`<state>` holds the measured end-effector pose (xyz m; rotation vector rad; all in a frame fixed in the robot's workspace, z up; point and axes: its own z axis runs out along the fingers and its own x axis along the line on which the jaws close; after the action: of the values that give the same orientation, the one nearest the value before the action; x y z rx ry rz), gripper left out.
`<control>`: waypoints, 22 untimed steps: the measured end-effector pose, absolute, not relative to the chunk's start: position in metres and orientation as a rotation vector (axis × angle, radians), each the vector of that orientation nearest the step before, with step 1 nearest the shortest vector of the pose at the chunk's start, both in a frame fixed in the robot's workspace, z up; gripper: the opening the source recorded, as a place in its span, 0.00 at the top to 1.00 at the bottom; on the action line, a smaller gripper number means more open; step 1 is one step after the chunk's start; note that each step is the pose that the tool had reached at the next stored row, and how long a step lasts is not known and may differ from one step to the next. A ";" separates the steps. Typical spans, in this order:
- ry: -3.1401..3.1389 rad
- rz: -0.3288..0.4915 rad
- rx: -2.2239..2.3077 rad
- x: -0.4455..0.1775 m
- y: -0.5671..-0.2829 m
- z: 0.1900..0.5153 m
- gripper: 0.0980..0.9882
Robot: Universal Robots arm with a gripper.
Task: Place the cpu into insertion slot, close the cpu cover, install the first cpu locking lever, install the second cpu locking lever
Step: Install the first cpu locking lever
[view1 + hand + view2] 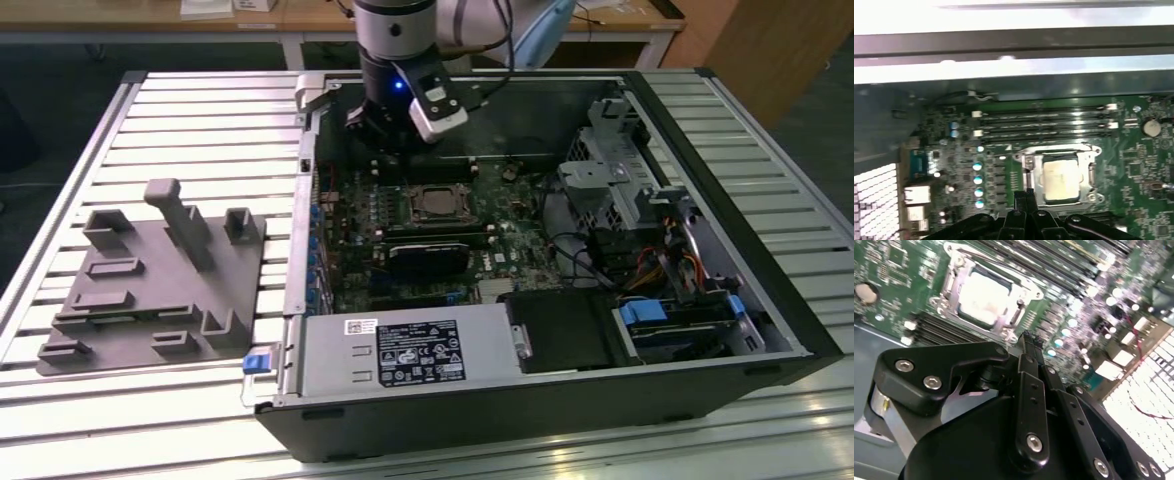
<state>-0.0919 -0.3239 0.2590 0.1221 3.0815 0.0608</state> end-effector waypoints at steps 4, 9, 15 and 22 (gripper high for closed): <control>3.080 0.068 0.122 -0.102 -0.324 0.259 0.99; 3.079 0.157 0.125 -0.107 -0.324 0.257 0.99; 3.074 0.274 0.127 -0.113 -0.324 0.256 0.99; 3.064 0.398 0.129 -0.115 -0.324 0.253 0.99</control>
<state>-0.1154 -0.3242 0.2528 0.1295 3.0636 0.3981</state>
